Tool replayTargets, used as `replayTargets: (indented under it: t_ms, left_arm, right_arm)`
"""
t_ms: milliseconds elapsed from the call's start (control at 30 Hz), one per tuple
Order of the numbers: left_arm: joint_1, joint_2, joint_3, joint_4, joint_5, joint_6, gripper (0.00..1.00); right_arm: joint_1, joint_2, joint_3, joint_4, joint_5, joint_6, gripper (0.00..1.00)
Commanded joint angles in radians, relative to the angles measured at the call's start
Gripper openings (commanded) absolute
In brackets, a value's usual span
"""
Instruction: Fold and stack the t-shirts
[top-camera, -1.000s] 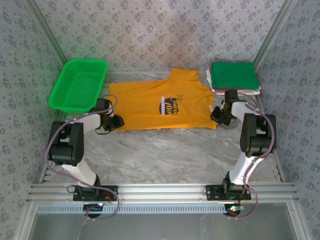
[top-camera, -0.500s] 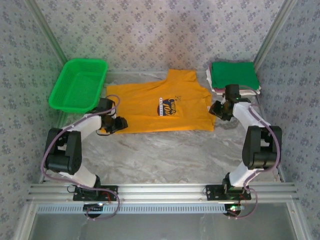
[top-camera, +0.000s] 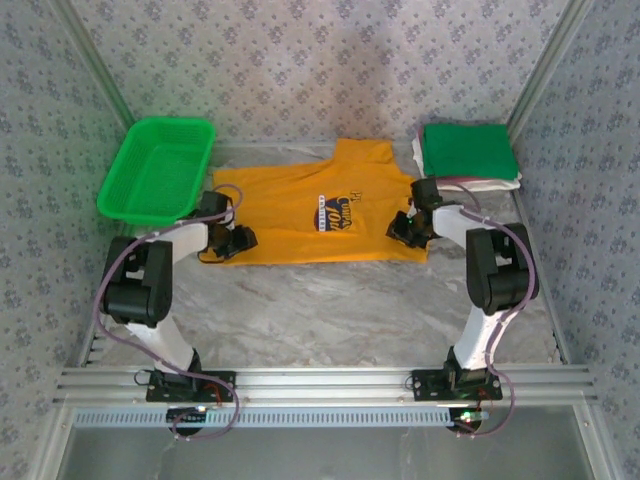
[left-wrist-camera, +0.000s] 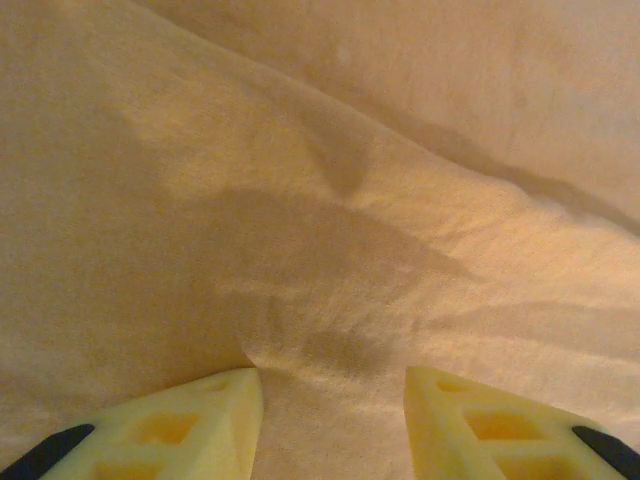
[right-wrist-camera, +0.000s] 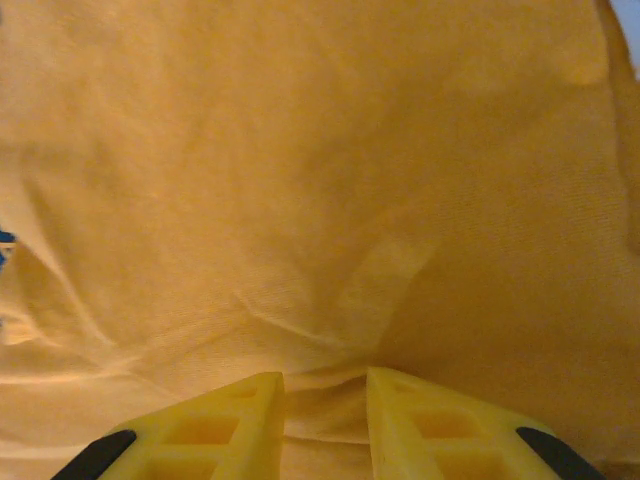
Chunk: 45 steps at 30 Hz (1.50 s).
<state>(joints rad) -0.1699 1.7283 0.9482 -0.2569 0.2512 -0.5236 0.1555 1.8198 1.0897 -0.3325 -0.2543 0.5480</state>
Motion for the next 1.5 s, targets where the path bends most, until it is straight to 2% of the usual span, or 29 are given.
replayTargets:
  t_ms: [0, 200, 433, 533, 633, 767, 900, 1100, 1267, 1467]
  left_arm:
    - [0.008, 0.009, -0.054, 0.011, -0.002, -0.033, 0.42]
    - [-0.009, -0.124, -0.211, 0.008, -0.018, -0.101, 0.42]
    - [-0.097, -0.26, -0.313, -0.052, -0.042, -0.168, 0.42]
    - [-0.096, -0.332, -0.26, -0.101, -0.053, -0.163, 0.43]
    - [-0.089, -0.35, -0.123, -0.156, -0.099, -0.113, 0.44]
    - [-0.055, -0.226, 0.063, -0.141, -0.084, -0.035, 0.44]
    - [-0.033, -0.013, 0.253, -0.109, -0.057, 0.017, 0.42]
    - [-0.019, 0.207, 0.424, -0.091, -0.066, 0.04, 0.41]
    - [-0.014, 0.301, 0.457, -0.099, -0.066, 0.057, 0.39]
    - [-0.014, 0.287, 0.32, -0.014, -0.053, 0.022, 0.38]
  right_arm:
    - [-0.019, -0.002, -0.048, 0.043, -0.027, 0.037, 0.29]
    - [-0.052, -0.127, -0.242, 0.066, -0.028, 0.098, 0.29]
    - [-0.044, -0.358, -0.444, 0.026, -0.018, 0.207, 0.28]
    - [-0.037, -0.459, -0.403, -0.028, 0.024, 0.204, 0.29]
    - [-0.017, -0.491, -0.27, -0.04, 0.051, 0.177, 0.34]
    - [0.015, -0.319, -0.004, -0.112, 0.108, 0.031, 0.34]
    - [0.04, -0.047, 0.265, -0.18, 0.119, -0.059, 0.3]
    - [0.06, 0.22, 0.506, -0.249, 0.156, -0.089, 0.29]
    - [0.057, 0.318, 0.556, -0.263, 0.145, -0.095, 0.29]
    - [0.054, 0.313, 0.45, -0.216, 0.14, -0.093, 0.29]
